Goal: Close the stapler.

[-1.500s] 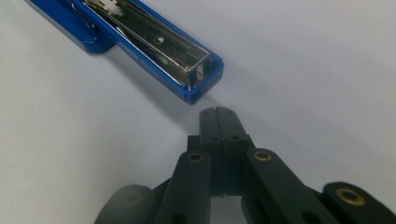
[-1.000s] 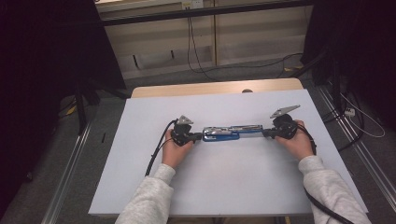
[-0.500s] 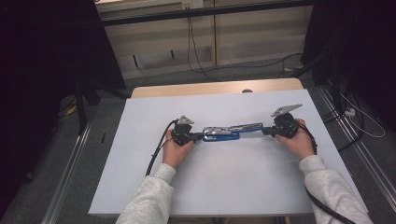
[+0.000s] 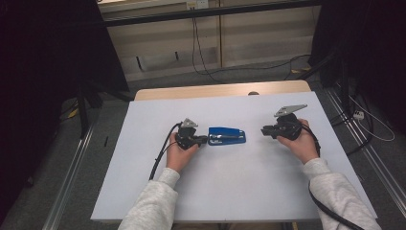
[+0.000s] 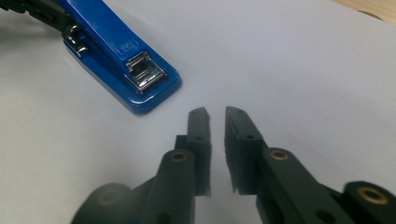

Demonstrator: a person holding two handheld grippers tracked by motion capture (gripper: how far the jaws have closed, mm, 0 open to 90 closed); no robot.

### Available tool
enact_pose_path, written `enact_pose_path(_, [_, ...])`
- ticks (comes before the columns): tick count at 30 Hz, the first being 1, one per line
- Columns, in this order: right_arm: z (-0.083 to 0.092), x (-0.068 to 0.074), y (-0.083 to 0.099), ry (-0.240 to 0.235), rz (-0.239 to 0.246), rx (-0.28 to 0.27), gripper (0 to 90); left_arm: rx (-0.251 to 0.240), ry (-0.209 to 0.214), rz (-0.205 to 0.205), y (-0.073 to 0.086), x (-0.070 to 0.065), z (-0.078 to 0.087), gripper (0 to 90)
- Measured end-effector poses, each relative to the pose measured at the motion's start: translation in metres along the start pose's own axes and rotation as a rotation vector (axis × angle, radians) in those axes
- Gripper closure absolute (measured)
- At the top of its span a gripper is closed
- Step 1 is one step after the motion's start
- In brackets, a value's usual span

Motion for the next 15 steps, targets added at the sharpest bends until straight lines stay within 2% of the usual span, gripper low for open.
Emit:
enact_pose_path(1, [0.0, 0.0, 0.001, 0.001, -0.008, -0.003, 73.3, -0.006, 0.005, 0.024, -0.001, -0.001, 0.001, 82.4])
enact_pose_path(2, [0.0, 0.0, 0.001, 0.0, -0.016, -0.008, 69.1, -0.005, 0.001, 0.029, -0.001, 0.0, 0.002, 78.5])
enact_pose_path(3, [0.0, 0.0, 0.002, 0.002, -0.028, -0.012, 65.7, -0.005, -0.013, 0.021, -0.001, 0.001, 0.003, 72.8])
enact_pose_path(4, [0.001, 0.0, 0.002, 0.002, -0.033, -0.018, 64.0, 0.005, -0.013, -0.01, -0.001, 0.002, 0.005, 71.1])
enact_pose_path(5, [0.002, 0.0, 0.003, 0.0, -0.037, -0.021, 60.9, 0.0, -0.012, -0.008, -0.002, 0.002, 0.007, 67.9])
enact_pose_path(6, [0.002, 0.001, 0.004, 0.001, -0.037, -0.024, 56.8, -0.008, -0.017, 0.022, -0.003, 0.002, 0.01, 61.2])
enact_pose_path(7, [0.003, 0.001, 0.005, -0.001, -0.046, -0.032, 55.6, -0.016, -0.02, 0.029, -0.003, 0.003, 0.013, 52.9])
enact_pose_path(9, [0.006, 0.003, 0.006, -0.024, -0.07, -0.053, 50.3, -0.017, -0.008, 0.024, -0.003, 0.004, 0.021, 48.5])
enact_pose_path(10, [0.008, 0.005, 0.006, -0.026, -0.077, -0.059, 45.5, -0.028, -0.008, 0.046, -0.003, 0.004, 0.025, 42.2])
enact_pose_path(12, [0.011, 0.008, 0.007, -0.041, -0.084, -0.08, 42.5, -0.041, -0.005, 0.055, 0.0, 0.007, 0.032, 39.6])
enact_pose_path(14, [0.014, 0.012, 0.009, -0.04, -0.098, -0.084, 36.5, -0.044, 0.004, 0.1, 0.003, 0.009, 0.038, 29.9])
enact_pose_path(15, [0.015, 0.015, 0.011, -0.042, -0.097, -0.083, 35.5, -0.049, 0.007, 0.108, 0.004, 0.01, 0.042, 28.1])
Point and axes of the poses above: each handheld gripper's, and its own axes: z roughly backward along the jaws, y roughly out of its underside, x roughly to its left, the point moved 7 cm from there along -z, roughly forward along the jaws, and after that the axes turned 11 degrees about -y, right-handed, at the moved point
